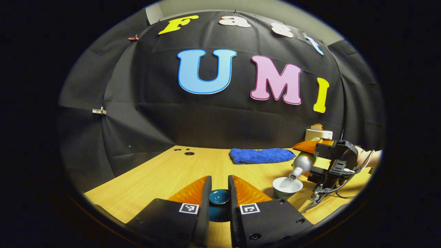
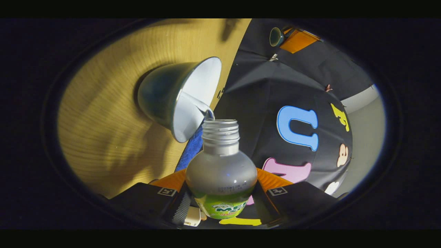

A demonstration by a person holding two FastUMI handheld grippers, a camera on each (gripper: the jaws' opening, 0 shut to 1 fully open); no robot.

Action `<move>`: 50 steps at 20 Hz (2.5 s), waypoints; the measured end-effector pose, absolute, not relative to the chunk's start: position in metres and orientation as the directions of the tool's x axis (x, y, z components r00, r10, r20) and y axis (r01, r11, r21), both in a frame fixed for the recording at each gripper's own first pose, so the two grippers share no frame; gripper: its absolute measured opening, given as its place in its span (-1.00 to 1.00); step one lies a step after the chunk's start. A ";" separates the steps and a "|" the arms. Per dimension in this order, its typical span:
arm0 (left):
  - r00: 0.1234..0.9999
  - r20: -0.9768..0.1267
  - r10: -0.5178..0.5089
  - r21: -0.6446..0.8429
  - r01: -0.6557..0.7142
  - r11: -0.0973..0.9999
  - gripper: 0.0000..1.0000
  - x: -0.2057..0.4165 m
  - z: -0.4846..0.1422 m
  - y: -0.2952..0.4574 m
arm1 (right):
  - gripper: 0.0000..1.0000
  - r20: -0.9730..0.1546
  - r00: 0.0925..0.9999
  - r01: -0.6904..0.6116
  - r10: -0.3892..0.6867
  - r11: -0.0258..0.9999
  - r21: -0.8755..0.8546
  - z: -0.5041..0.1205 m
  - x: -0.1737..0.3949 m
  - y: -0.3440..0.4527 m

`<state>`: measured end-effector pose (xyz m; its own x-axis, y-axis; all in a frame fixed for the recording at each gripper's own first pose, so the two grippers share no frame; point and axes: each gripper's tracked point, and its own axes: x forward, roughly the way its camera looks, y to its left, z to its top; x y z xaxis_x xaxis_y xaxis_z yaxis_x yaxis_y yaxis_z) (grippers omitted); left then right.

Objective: Open the teacup lid with one hand, grasp the water bottle and pour water into the teacup with the other hand; after pouring, place the water bottle on the coaster and then close the teacup lid.

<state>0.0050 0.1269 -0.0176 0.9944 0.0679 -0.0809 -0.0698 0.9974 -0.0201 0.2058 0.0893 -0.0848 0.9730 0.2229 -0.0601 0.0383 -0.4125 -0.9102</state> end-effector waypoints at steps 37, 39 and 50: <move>0.997 -0.049 0.060 -0.038 -0.062 0.997 -0.37 -0.005 0.002 0.121 | 0.60 0.011 0.949 0.193 0.315 -0.550 -0.812 -0.034 0.210 0.109; 0.997 -0.049 0.058 -0.036 -0.060 0.998 -0.43 -0.006 0.002 0.119 | 0.60 0.014 0.949 0.196 0.316 -0.553 -0.809 -0.034 0.210 0.109; 0.998 -0.040 0.054 -0.033 -0.055 0.998 -0.43 -0.008 0.009 0.115 | 0.52 0.017 0.942 0.217 0.335 -0.568 -0.794 -0.034 0.206 0.114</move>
